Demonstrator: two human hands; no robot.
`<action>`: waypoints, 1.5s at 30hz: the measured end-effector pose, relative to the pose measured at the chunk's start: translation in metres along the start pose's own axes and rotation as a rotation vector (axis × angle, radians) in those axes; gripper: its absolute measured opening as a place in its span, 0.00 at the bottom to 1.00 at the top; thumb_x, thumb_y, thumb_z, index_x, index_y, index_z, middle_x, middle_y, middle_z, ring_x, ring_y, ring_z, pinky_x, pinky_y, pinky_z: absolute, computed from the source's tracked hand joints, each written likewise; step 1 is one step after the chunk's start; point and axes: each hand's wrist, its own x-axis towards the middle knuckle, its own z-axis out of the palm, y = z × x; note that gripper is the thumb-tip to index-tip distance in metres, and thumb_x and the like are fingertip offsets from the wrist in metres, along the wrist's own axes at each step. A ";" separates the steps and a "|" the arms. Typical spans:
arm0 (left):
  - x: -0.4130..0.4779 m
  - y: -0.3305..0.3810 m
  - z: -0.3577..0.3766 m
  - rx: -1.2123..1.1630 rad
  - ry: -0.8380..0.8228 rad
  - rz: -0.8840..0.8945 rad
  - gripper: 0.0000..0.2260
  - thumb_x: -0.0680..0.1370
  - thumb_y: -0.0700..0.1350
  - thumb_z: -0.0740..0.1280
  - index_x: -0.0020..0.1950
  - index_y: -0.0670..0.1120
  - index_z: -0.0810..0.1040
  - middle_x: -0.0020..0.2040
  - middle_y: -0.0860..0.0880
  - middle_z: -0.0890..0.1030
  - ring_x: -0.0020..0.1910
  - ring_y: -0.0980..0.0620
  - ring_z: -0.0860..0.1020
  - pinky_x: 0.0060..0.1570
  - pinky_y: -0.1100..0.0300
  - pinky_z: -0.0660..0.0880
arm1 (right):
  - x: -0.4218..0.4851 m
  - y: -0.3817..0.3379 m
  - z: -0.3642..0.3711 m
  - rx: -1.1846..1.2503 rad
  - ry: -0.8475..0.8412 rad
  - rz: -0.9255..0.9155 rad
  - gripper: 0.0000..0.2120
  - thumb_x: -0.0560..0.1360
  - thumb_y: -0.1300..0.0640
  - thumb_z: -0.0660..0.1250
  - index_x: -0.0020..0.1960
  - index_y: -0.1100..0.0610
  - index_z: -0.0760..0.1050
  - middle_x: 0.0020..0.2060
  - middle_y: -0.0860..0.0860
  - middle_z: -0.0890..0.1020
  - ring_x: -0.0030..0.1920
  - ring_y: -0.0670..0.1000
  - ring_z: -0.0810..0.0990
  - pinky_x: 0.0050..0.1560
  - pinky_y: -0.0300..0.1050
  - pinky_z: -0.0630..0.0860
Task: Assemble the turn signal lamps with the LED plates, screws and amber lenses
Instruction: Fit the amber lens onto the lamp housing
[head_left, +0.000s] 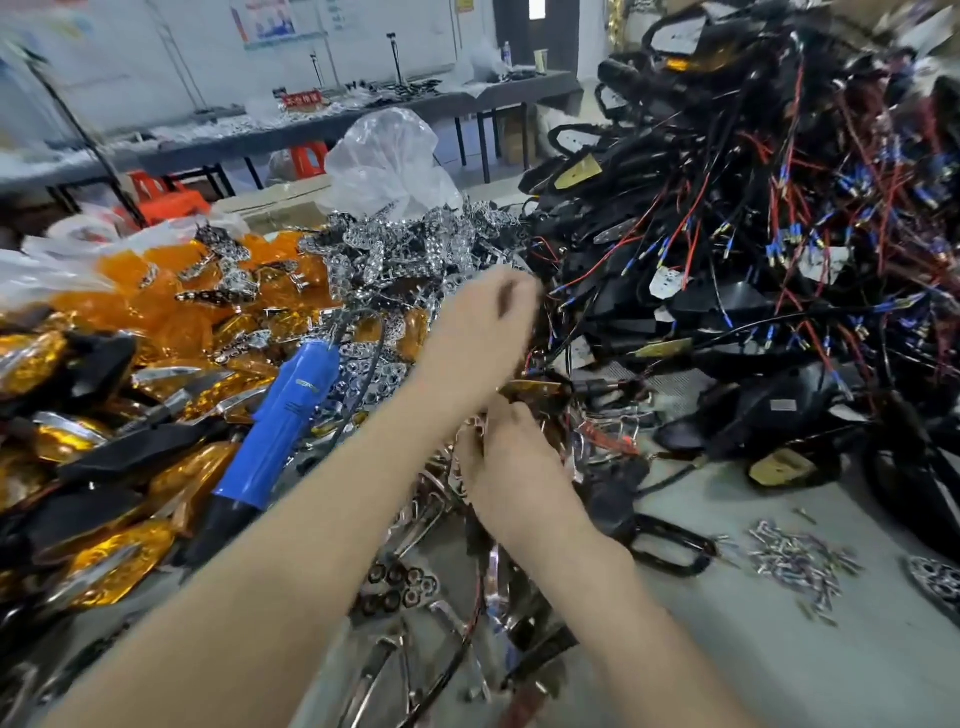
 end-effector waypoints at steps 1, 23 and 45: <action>0.010 -0.016 -0.006 0.024 0.007 -0.096 0.11 0.85 0.48 0.58 0.60 0.46 0.78 0.39 0.53 0.79 0.22 0.64 0.69 0.21 0.72 0.64 | 0.002 0.004 0.000 -0.021 0.025 -0.024 0.18 0.85 0.55 0.57 0.73 0.58 0.65 0.64 0.57 0.72 0.63 0.59 0.74 0.55 0.47 0.68; 0.013 -0.065 -0.010 0.462 0.033 0.237 0.08 0.82 0.50 0.64 0.59 0.52 0.80 0.50 0.53 0.80 0.50 0.50 0.79 0.49 0.50 0.78 | 0.021 0.013 -0.036 1.033 0.419 0.079 0.11 0.83 0.52 0.61 0.65 0.43 0.71 0.53 0.42 0.79 0.48 0.41 0.81 0.60 0.53 0.80; -0.169 -0.001 -0.030 0.599 -0.559 0.504 0.22 0.79 0.63 0.48 0.66 0.57 0.72 0.56 0.56 0.74 0.57 0.54 0.74 0.54 0.55 0.73 | 0.006 0.013 -0.051 1.474 0.171 0.259 0.10 0.87 0.50 0.57 0.53 0.56 0.71 0.30 0.49 0.70 0.24 0.45 0.66 0.24 0.38 0.68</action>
